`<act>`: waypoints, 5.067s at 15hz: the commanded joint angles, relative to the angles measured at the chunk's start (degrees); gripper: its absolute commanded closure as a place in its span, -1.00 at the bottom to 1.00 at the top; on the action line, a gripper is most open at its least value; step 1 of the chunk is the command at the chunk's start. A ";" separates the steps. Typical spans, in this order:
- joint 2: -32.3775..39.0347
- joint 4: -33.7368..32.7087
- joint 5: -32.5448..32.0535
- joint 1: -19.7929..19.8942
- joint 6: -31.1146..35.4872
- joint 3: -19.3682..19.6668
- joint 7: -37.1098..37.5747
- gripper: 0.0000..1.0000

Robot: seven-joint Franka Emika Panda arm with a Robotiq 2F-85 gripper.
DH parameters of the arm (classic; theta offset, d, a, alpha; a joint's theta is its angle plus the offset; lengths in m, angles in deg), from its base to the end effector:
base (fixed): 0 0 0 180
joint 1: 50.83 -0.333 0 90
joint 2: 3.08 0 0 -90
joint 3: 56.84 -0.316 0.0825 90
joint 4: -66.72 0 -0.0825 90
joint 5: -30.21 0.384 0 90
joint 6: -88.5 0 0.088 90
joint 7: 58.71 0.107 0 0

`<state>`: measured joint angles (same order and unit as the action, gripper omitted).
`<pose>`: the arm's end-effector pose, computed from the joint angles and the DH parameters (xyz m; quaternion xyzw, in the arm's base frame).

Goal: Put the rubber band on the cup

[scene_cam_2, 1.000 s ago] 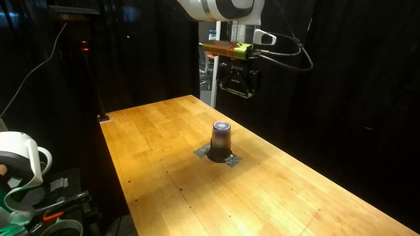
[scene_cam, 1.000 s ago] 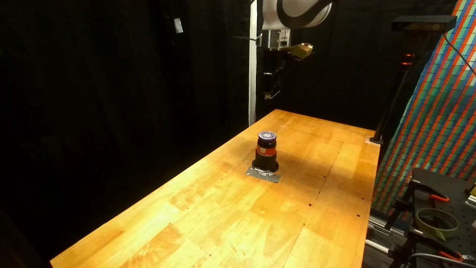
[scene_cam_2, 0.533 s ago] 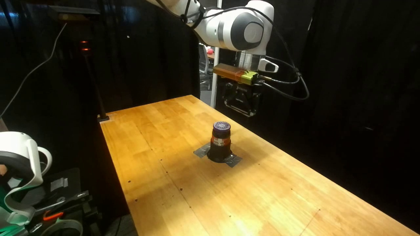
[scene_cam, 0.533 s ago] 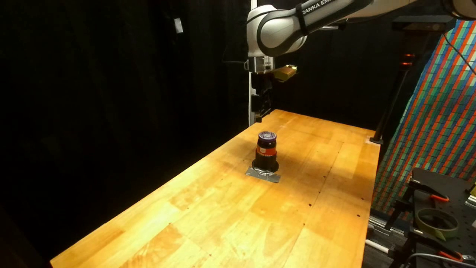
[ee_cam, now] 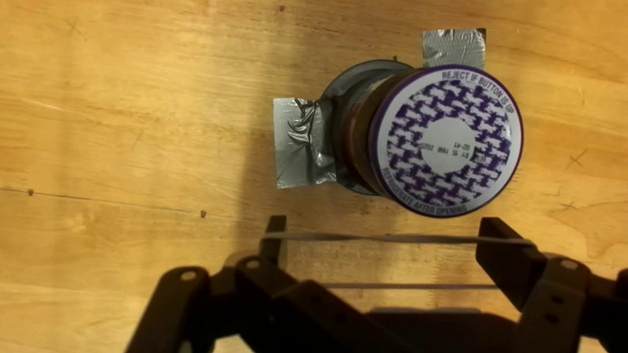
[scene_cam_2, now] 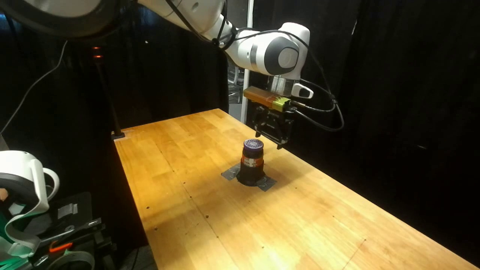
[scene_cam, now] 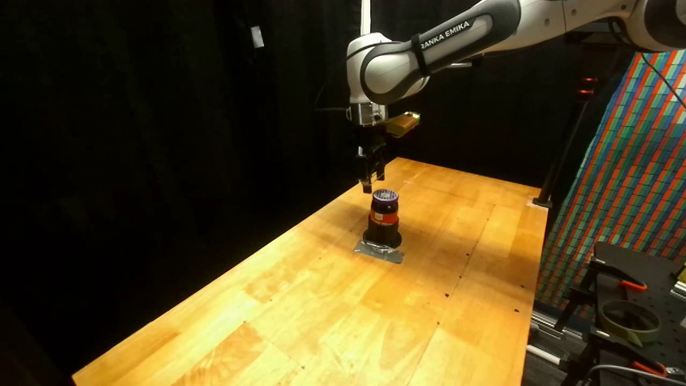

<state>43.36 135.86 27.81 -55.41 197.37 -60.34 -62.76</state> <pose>0.7374 0.0896 0.2837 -0.9928 -0.1052 0.0579 0.0012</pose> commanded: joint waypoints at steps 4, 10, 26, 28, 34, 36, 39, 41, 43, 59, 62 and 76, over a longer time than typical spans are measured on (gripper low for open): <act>3.34 -2.52 1.08 -0.18 0.16 -0.07 1.53 -1.00; 0.63 1.44 2.51 0.53 -1.70 -1.10 0.20 -1.00; -8.23 17.77 7.41 3.31 -1.04 -1.00 -2.30 -1.00; -9.43 20.40 6.82 2.93 1.82 -0.64 -1.62 -1.00; -13.23 27.80 4.57 1.76 12.08 0.49 0.12 -1.00; -13.51 28.81 3.29 0.84 16.57 0.69 1.05 -1.00; -13.52 29.92 1.44 -0.41 22.23 0.66 2.08 -1.00; -12.74 29.55 -0.05 -1.27 23.94 0.70 2.65 -1.00; -12.51 29.74 -1.68 -1.96 24.98 1.05 3.50 -1.00; -14.82 32.69 -4.68 -2.44 25.40 1.72 4.28 -0.19; -17.77 37.09 -2.65 -0.87 26.72 1.05 3.32 -0.12; -24.86 48.71 2.84 3.94 33.63 0.17 -0.87 -0.39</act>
<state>22.60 178.56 29.22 -52.95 227.22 -59.77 -61.25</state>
